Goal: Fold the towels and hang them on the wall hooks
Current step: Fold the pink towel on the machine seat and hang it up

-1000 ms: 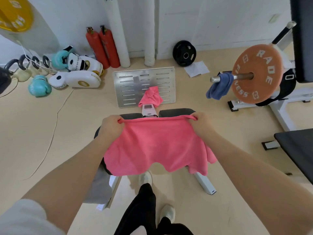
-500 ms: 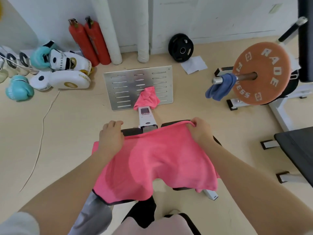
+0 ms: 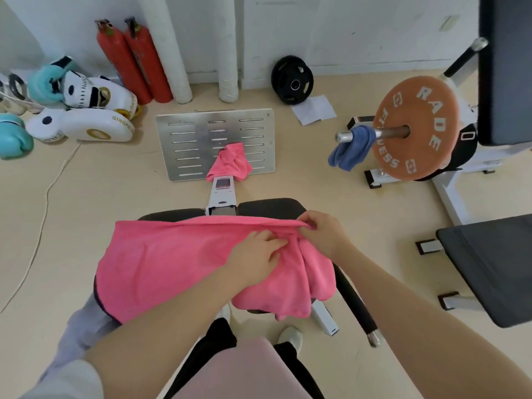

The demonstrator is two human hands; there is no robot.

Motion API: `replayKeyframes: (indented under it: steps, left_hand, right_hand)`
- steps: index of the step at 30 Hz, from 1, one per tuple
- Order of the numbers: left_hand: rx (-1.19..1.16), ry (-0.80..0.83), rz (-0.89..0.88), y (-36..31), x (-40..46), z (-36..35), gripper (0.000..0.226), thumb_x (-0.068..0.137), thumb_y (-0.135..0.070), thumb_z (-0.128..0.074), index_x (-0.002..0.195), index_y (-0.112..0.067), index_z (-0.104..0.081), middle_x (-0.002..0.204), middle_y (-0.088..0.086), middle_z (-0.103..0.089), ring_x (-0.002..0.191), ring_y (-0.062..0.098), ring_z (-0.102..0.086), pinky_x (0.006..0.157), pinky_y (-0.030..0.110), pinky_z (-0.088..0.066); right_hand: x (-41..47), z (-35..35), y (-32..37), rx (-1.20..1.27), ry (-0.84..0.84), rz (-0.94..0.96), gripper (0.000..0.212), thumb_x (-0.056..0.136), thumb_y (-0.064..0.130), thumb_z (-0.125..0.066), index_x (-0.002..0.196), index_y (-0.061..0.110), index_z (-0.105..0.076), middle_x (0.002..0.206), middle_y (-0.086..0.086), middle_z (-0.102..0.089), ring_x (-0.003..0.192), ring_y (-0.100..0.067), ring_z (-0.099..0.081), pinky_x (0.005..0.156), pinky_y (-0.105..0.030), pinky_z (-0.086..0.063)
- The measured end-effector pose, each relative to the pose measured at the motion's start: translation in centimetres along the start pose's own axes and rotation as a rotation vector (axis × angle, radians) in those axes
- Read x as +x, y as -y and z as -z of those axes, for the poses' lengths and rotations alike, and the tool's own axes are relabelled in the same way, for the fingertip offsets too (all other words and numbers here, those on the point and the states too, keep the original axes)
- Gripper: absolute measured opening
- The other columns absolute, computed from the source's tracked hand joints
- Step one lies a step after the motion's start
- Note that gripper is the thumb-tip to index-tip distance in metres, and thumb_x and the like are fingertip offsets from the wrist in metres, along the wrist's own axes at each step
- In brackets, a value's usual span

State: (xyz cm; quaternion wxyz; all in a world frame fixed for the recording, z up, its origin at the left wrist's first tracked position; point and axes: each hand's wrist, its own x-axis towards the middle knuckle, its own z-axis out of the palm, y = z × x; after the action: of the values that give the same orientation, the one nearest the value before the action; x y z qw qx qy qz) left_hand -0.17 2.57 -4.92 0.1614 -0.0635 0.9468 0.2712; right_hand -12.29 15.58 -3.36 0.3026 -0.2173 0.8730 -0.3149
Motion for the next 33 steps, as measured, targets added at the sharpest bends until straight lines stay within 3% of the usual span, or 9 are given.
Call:
replayKeyframes:
  steps: [3, 11, 15, 17, 20, 24, 28, 30, 33]
  left_hand:
    - [0.121, -0.030, 0.078, -1.5, -0.5, -1.3, 0.044, 0.096, -0.030, -0.037, 0.140, -0.029, -0.037, 0.139, -0.001, -0.038, 0.123, 0.022, -0.034, 0.098, 0.033, -0.040]
    - [0.256, -0.027, 0.270, -4.7, -1.7, -4.8, 0.059, 0.095, -0.033, -0.040, 0.148, -0.032, -0.013, 0.158, 0.005, -0.004, 0.145, 0.026, -0.005, 0.117, 0.039, -0.008]
    - [0.282, -0.058, 0.328, -5.5, -1.8, -5.5, 0.062, 0.093, -0.033, -0.043, 0.148, -0.034, -0.012, 0.158, 0.004, -0.002, 0.146, 0.025, -0.001, 0.117, 0.040, -0.004]
    - [0.257, -0.057, 0.352, -5.6, -1.5, -5.5, 0.065, 0.091, -0.033, -0.046, 0.147, -0.034, -0.014, 0.158, 0.006, -0.003, 0.145, 0.026, -0.002, 0.117, 0.041, -0.006]
    - [0.288, -0.044, 0.378, -5.7, -1.5, -5.9, 0.071, 0.088, -0.032, -0.049, 0.148, -0.033, -0.011, 0.158, 0.008, -0.002, 0.145, 0.028, -0.003, 0.117, 0.042, -0.009]
    - [0.275, -0.038, 0.355, -5.7, -1.7, -5.8, 0.074, 0.087, -0.030, -0.052, 0.148, -0.031, -0.010, 0.158, 0.008, -0.004, 0.145, 0.028, -0.006, 0.117, 0.042, -0.010]
    - [-0.260, -0.082, 0.318, -6.3, -2.9, -2.6, 0.050, 0.094, -0.016, -0.047, 0.143, -0.020, -0.034, 0.152, 0.005, -0.029, 0.140, 0.022, -0.028, 0.112, 0.031, -0.022]
    - [-0.575, -0.214, 0.329, -7.2, -4.8, -0.5, 0.037, 0.097, -0.018, -0.044, 0.134, -0.017, -0.046, 0.136, 0.002, -0.047, 0.126, 0.015, -0.042, 0.099, 0.021, -0.032]
    - [-1.040, -0.373, 0.381, -7.5, -7.0, 1.5, 0.040, 0.100, -0.034, -0.031, 0.117, -0.009, -0.058, 0.107, -0.002, -0.059, 0.105, 0.013, -0.043, 0.073, 0.015, -0.038]
  right_hand:
    - [-1.0, 1.1, -1.5, -0.051, 0.118, -0.035, 0.011, 0.080, 0.021, -0.065, 0.085, 0.011, -0.063, 0.074, 0.004, -0.055, 0.072, -0.013, -0.048, 0.062, -0.023, -0.038]
    - [-4.3, 4.2, -6.0, -0.154, 0.194, -0.037, 0.012, 0.084, 0.019, -0.061, 0.080, 0.011, -0.053, 0.072, 0.001, -0.048, 0.071, -0.017, -0.043, 0.056, -0.023, -0.030]
    - [-5.7, 6.4, -6.4, -0.122, 0.151, -0.017, 0.015, 0.088, 0.024, -0.058, 0.082, 0.011, -0.053, 0.069, 0.004, -0.049, 0.066, -0.015, -0.044, 0.056, -0.025, -0.033]
    - [-6.6, 7.3, -5.7, -0.030, 0.166, -0.018, 0.014, 0.089, 0.024, -0.058, 0.084, 0.011, -0.053, 0.066, -0.001, -0.053, 0.056, -0.013, -0.046, 0.054, -0.027, -0.035]
    - [-8.1, 7.8, -3.7, 0.220, 0.265, -0.056, 0.011, 0.092, 0.017, -0.053, 0.086, 0.010, -0.047, 0.056, -0.003, -0.046, 0.034, -0.006, -0.038, 0.038, -0.020, -0.031]
    - [-9.5, 7.0, -0.4, 0.529, 0.356, -0.023, 0.011, 0.095, 0.008, -0.047, 0.089, 0.017, -0.044, 0.040, 0.009, -0.036, 0.032, -0.005, -0.029, 0.038, -0.017, -0.035]
    - [-9.4, 5.4, 2.3, 0.692, 0.426, 0.034, 0.019, 0.096, 0.006, -0.043, 0.098, 0.019, -0.056, 0.040, 0.008, -0.038, 0.034, -0.007, -0.034, 0.047, -0.022, -0.036]
    - [-8.9, 4.4, 3.8, 0.722, 0.432, 0.054, 0.020, 0.097, 0.006, -0.041, 0.101, 0.015, -0.058, 0.042, 0.006, -0.042, 0.033, -0.007, -0.038, 0.044, -0.018, -0.039]
    - [-8.2, 2.6, 6.3, 0.757, 0.439, 0.058, 0.021, 0.097, 0.007, -0.042, 0.088, 0.012, -0.061, 0.051, 0.002, -0.053, 0.036, -0.006, -0.046, 0.044, -0.015, -0.045]
